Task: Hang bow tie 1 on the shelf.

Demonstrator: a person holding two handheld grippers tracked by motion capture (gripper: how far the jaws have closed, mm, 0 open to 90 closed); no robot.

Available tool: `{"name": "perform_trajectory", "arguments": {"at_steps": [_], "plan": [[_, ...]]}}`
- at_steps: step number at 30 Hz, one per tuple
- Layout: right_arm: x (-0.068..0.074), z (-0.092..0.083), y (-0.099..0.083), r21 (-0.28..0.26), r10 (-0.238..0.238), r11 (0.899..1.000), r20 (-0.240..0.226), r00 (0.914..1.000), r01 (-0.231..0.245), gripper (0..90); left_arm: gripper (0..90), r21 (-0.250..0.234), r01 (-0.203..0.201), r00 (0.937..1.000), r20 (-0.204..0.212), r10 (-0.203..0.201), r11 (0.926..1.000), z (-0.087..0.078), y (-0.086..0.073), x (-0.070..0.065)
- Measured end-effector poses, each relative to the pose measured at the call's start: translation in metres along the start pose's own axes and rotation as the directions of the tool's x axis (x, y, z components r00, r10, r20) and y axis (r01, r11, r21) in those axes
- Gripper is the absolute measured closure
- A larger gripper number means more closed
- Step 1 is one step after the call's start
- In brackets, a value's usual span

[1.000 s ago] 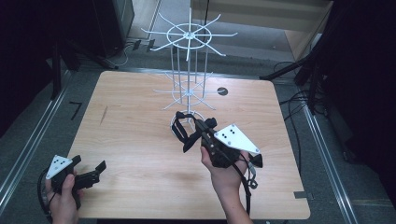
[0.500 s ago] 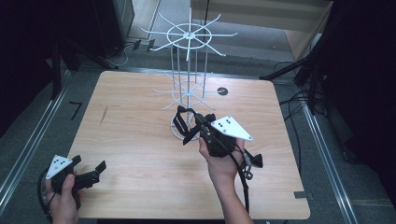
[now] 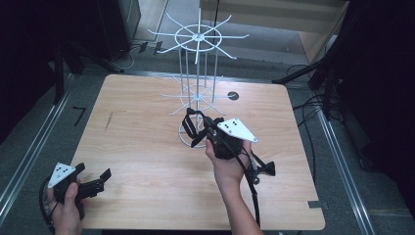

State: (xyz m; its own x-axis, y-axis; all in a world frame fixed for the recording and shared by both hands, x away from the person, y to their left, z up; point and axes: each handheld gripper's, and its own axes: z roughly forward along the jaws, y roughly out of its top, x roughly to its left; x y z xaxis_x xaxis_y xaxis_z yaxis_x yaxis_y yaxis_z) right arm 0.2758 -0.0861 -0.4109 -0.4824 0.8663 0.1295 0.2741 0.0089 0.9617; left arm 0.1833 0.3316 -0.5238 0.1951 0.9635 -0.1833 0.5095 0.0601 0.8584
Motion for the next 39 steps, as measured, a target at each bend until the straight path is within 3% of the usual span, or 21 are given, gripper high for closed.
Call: {"name": "perform_trajectory", "arguments": {"at_steps": [9,16,23,30,35,36,37,38,39], "plan": [[-0.009,-0.003,-0.007,0.013,0.012,1.0,-0.018,0.9998,-0.012,76.2,0.0,-0.001,-0.001,1.0,-0.003,0.001,1.0,0.0,0.0,0.0],[-0.025,-0.017,-0.01,0.002,0.017,1.0,-0.039,0.9991,-0.017,61.1,0.0,-0.001,-0.003,1.0,-0.003,0.003,1.0,0.0,0.0,-0.001],[-0.039,-0.027,-0.019,0.004,0.02,1.0,-0.03,0.9993,-0.02,57.2,0.0,-0.003,-0.003,1.0,-0.005,0.003,1.0,0.0,0.0,0.0],[-0.06,-0.04,-0.03,0.011,0.022,1.0,0.005,0.9998,-0.022,53.8,0.0,-0.001,-0.001,1.0,-0.002,0.001,1.0,-0.001,0.0,0.0],[-0.081,-0.052,-0.041,0.029,0.024,0.999,0.03,0.9992,-0.025,54.8,0.0,0.007,-0.003,1.0,-0.003,0.003,1.0,0.0,0.0,0.0],[-0.091,-0.057,-0.047,0.04,0.026,0.999,0.049,0.9985,-0.028,54.8,0.0,0.008,-0.002,1.0,-0.003,0.002,1.0,0.0,0.0,0.0],[-0.091,-0.057,-0.047,0.04,0.026,0.999,0.049,0.9985,-0.028,54.8,0.0,0.008,-0.002,1.0,-0.005,0.003,1.0,0.0,0.0,0.0],[-0.1,-0.061,-0.054,0.054,0.035,0.998,0.067,0.9971,-0.039,54.7,0.0,0.008,-0.005,1.0,-0.005,0.005,1.0,0.0,0.0,0.0],[-0.1,-0.061,-0.054,0.054,0.035,0.998,0.067,0.9971,-0.039,54.7,0.0,0.008,-0.005,1.0,-0.005,0.005,1.0,0.0,0.0,0.0]]}}
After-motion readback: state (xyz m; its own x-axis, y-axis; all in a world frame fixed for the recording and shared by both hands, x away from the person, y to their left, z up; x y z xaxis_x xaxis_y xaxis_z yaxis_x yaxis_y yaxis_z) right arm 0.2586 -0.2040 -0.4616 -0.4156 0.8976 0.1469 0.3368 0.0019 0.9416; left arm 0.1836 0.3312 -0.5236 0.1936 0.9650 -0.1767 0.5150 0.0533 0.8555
